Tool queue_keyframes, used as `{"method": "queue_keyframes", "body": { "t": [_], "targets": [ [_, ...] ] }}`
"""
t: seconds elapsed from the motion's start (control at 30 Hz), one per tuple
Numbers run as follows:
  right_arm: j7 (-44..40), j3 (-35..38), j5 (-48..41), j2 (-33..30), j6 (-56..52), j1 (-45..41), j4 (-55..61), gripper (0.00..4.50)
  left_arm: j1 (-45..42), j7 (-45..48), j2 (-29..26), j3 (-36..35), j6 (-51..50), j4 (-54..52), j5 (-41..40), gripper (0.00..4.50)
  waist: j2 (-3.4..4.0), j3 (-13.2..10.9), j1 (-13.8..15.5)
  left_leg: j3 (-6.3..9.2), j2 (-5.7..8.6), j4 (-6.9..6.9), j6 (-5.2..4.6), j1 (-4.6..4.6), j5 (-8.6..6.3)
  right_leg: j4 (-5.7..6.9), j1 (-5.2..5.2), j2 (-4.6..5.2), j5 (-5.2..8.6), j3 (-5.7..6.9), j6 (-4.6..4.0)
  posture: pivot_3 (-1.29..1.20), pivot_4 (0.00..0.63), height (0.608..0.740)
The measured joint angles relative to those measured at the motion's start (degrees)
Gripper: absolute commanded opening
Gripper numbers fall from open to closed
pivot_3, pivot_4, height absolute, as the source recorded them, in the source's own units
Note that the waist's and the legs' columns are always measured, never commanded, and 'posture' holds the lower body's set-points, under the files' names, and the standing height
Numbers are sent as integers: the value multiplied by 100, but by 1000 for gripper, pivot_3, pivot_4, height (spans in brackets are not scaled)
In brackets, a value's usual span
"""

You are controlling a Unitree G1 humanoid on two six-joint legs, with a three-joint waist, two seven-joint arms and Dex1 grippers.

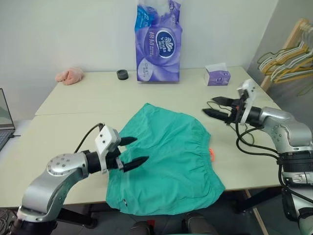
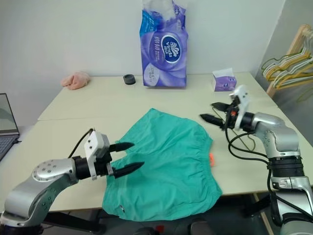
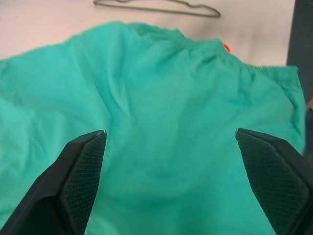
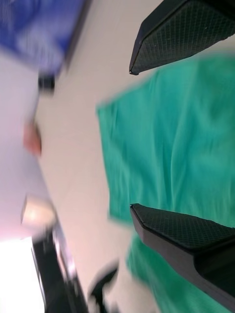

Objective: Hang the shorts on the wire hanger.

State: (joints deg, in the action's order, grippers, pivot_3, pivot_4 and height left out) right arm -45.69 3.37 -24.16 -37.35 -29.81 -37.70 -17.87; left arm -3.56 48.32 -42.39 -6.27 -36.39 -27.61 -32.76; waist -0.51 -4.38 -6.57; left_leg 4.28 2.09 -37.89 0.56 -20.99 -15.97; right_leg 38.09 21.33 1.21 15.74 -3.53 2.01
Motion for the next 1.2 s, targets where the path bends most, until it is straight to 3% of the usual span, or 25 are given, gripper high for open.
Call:
{"method": "queue_keyframes", "body": {
  "t": [0.1,0.27,0.5,0.83,0.93,1.2],
  "targets": [
    [1021,-8,893,-138,466,-19,-1194,4500,-357,138,-39,263,-62,111,25,4447,6,3,-7,-16,10,2,-1,0,0,1,2,2,2,-21,4,-167,19,740],
    [1565,-50,1522,-35,878,-507,-2872,4500,-1268,316,80,868,-41,550,251,4447,7,2,-211,-33,10,-1,-4,9,3,3,-4,-7,-3,-42,13,-182,22,740],
    [1558,-237,2074,185,1395,-1094,-4630,4500,-1916,583,157,1218,143,1035,511,4447,8,3,-536,-34,8,-1,-7,13,3,3,-6,-10,-6,-49,20,-188,22,740],
    [1164,-231,2303,268,1310,-1500,-5248,4500,-1930,633,190,1273,177,1039,558,4447,7,6,-626,-27,9,-4,-7,13,3,2,-12,-9,-5,-47,26,-181,17,740],
    [1108,-103,2268,274,916,-1592,-5332,3883,-1927,630,187,1273,181,1038,589,4500,2,15,-616,-24,9,-5,-7,15,3,2,-16,-9,-5,-44,26,-181,17,740],
    [1074,-14,2296,304,533,-1500,-5319,1209,-1925,634,187,1273,202,1038,624,4500,-80,111,-612,-6,4,-3,-6,16,2,-1,-21,-10,-5,-27,26,-183,10,740]
  ]
}}
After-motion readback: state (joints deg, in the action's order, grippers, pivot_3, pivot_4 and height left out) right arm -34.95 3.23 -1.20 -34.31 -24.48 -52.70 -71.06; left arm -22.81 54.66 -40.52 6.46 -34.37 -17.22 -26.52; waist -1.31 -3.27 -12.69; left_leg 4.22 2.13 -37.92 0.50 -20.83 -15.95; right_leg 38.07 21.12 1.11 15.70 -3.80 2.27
